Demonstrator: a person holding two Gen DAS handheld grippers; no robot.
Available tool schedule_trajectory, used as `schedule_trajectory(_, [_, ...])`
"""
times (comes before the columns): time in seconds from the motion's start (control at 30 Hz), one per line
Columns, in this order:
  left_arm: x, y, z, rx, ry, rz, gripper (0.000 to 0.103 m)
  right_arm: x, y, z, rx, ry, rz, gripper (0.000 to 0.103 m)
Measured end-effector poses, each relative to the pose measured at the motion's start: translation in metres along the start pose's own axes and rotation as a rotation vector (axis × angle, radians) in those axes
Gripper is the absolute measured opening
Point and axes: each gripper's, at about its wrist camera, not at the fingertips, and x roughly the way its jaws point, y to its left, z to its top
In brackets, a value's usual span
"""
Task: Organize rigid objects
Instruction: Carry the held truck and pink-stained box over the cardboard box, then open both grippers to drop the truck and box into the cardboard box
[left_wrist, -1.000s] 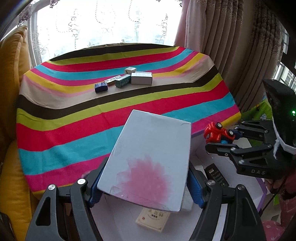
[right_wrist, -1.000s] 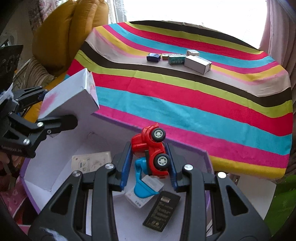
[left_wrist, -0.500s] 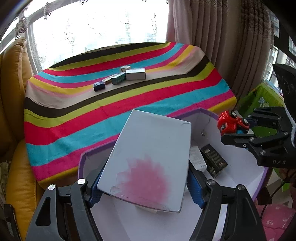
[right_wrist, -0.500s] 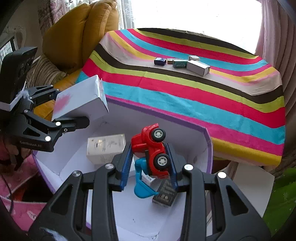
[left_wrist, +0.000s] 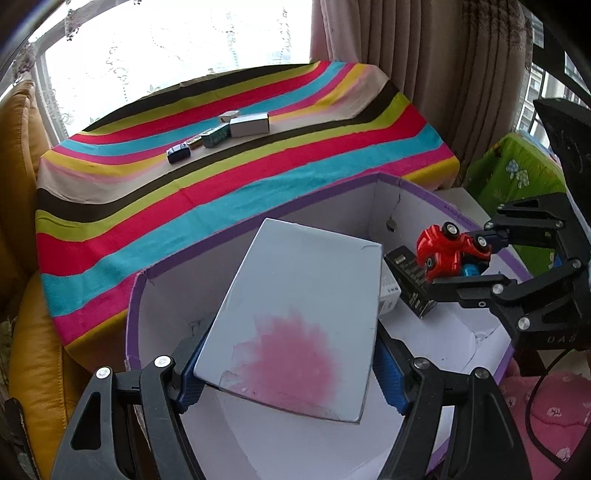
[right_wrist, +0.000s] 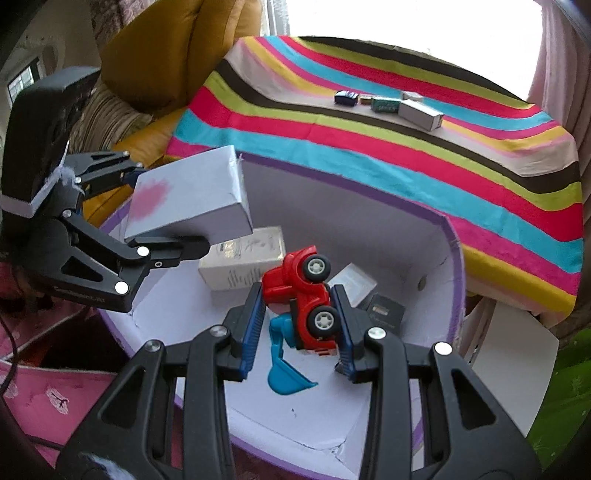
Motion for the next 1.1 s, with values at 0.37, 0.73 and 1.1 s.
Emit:
schedule_trajectory(0.37, [0.0,-0.004,-0.012,0.012,0.026,-0.001,0.076,0.001,0.015,-0.006,-0.067,0.026,-0.001,0.04])
schedule_trajectory(0.73, [0.001,0.008,-0.018,-0.044,0.054,0.001,0.081,-0.003,0.016,-0.006,-0.045,0.018,0.012,0.06])
schedule_trajectory(1.1, [0.006,0.013,-0.023,-0.068,0.066,0.006,0.082,0.002,0.013,-0.007,-0.029,0.024,0.002,0.068])
